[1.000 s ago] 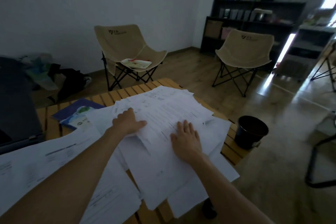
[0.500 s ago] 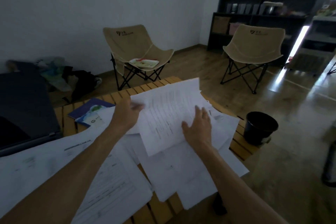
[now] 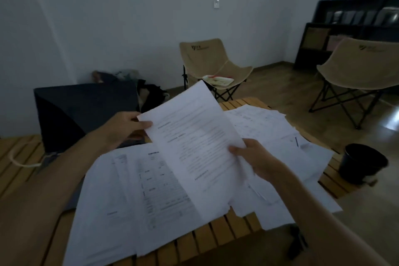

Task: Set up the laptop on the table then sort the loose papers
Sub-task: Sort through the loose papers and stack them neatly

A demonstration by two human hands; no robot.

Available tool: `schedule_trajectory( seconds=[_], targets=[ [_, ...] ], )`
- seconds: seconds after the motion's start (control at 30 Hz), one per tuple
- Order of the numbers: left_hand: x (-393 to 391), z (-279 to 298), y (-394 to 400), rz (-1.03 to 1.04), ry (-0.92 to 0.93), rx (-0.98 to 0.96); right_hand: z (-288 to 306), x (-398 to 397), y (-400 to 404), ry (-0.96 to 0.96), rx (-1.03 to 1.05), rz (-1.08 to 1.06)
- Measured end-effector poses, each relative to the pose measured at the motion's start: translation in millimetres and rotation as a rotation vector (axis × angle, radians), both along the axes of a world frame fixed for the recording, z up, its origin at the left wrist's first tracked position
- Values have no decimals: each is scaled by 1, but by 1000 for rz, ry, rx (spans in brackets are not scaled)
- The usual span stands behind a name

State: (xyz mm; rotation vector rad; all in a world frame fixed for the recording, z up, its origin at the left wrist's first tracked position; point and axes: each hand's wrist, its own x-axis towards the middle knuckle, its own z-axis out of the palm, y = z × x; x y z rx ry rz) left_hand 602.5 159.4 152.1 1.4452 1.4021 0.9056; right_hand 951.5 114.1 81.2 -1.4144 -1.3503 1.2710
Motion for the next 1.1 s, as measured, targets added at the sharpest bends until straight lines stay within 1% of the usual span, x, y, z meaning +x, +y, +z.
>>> schedule_trajectory(
  seconds=[0.1,0.13,0.17,0.27,0.3,0.37,0.4,0.43,0.47,0.53,0.6,0.67,0.7,0.77,0.8,0.9,0.93,0.97,1.1],
  targets=[
    [-3,-23,-2,155,-202,-12,-15,-11,-6,5,-80,67],
    [-3,-31,0,231,-210,4,-17,-15,-6,-13,-110,103],
    [-4,-40,4,309,-145,33,-18,-19,-7,-68,-139,150],
    [-9,-69,13,482,303,124,-23,-34,-11,-398,-181,318],
    [-8,-77,12,498,401,135,-27,-39,-12,-481,-179,341],
    [-2,-93,11,462,553,183,-37,-47,-11,-550,-167,328],
    [5,-100,9,406,652,256,-39,-50,-10,-567,-163,312],
    [14,-104,6,306,742,333,-40,-52,-9,-580,-167,304],
    [26,-109,3,161,776,391,-40,-53,-7,-585,-178,302],
    [51,-120,-8,-106,830,346,-36,-53,-6,-598,-222,295],
    [65,-138,-15,-218,944,291,-30,-49,-1,-622,-257,242],
    [68,-154,-18,-242,1027,245,-25,-42,15,-660,-203,95],
    [66,-159,-19,-247,1050,226,-24,-36,27,-695,-126,-23],
    [63,-161,-17,-258,1070,225,-26,-18,55,-829,39,-235],
    [63,-161,-18,-263,1078,229,-28,-9,67,-898,58,-271],
    [64,-162,-24,-255,1066,256,-38,13,94,-1072,-78,-174],
    [64,-162,-24,-245,1057,266,-42,18,100,-1135,-89,-148],
    [63,-163,-24,-238,1056,274,-46,22,105,-1213,-66,-132],
    [63,-167,-22,-222,1049,305,-48,24,110,-1509,130,-118]
  ],
)
